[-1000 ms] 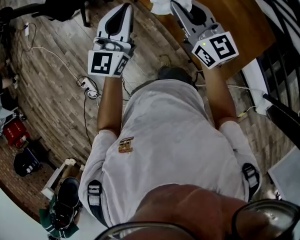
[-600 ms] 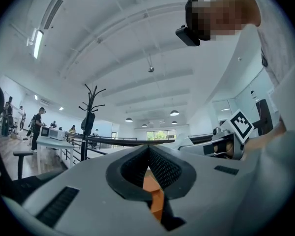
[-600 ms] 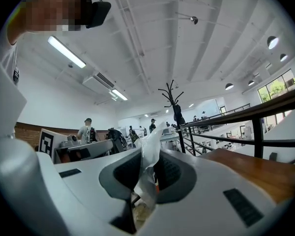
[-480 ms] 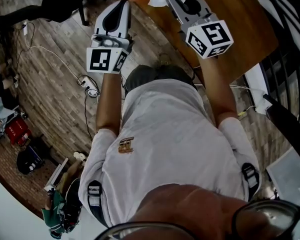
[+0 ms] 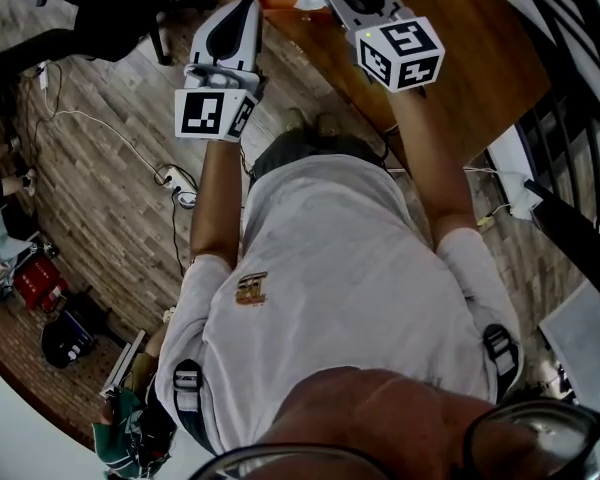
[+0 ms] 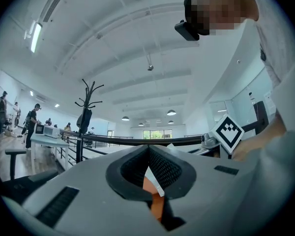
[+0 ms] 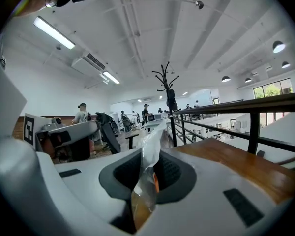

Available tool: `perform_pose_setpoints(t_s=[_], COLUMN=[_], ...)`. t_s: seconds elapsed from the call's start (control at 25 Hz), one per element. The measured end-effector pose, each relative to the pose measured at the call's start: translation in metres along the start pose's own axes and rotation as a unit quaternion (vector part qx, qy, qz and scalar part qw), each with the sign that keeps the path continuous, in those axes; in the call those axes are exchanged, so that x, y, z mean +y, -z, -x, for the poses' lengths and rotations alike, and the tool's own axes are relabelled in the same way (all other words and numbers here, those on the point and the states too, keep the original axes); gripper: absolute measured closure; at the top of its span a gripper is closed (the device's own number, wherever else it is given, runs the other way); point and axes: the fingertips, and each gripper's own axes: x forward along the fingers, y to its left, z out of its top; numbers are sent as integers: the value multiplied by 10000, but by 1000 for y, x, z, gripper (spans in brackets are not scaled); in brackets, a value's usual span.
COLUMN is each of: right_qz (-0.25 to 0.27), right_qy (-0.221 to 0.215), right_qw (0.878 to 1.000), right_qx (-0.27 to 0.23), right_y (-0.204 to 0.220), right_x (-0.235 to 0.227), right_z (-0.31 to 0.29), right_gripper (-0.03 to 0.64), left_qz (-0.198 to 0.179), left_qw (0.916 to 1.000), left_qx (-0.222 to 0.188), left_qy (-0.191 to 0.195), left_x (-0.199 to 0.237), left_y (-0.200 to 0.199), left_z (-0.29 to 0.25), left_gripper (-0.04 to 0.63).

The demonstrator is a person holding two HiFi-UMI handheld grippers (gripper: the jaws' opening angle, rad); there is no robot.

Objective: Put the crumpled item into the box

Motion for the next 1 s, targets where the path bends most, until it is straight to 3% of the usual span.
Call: perform_pose_setpoints(t_s=[0.4,1.0], right_qz=[-32,-109], right_qy=[269,334], right_qw=[9948,9706], right_qx=[982,2379], right_y=[44,111], right_x=[-18,-38], right_z=[-63,-135], right_gripper=[549,548], left_qz=[98,281], left_qw=[9997,9990], left_qx=[33,171], left_qy=[225,287], left_x=[32,89], left_y=[8,30], left_z=[-13,-28], left_gripper=[575,575])
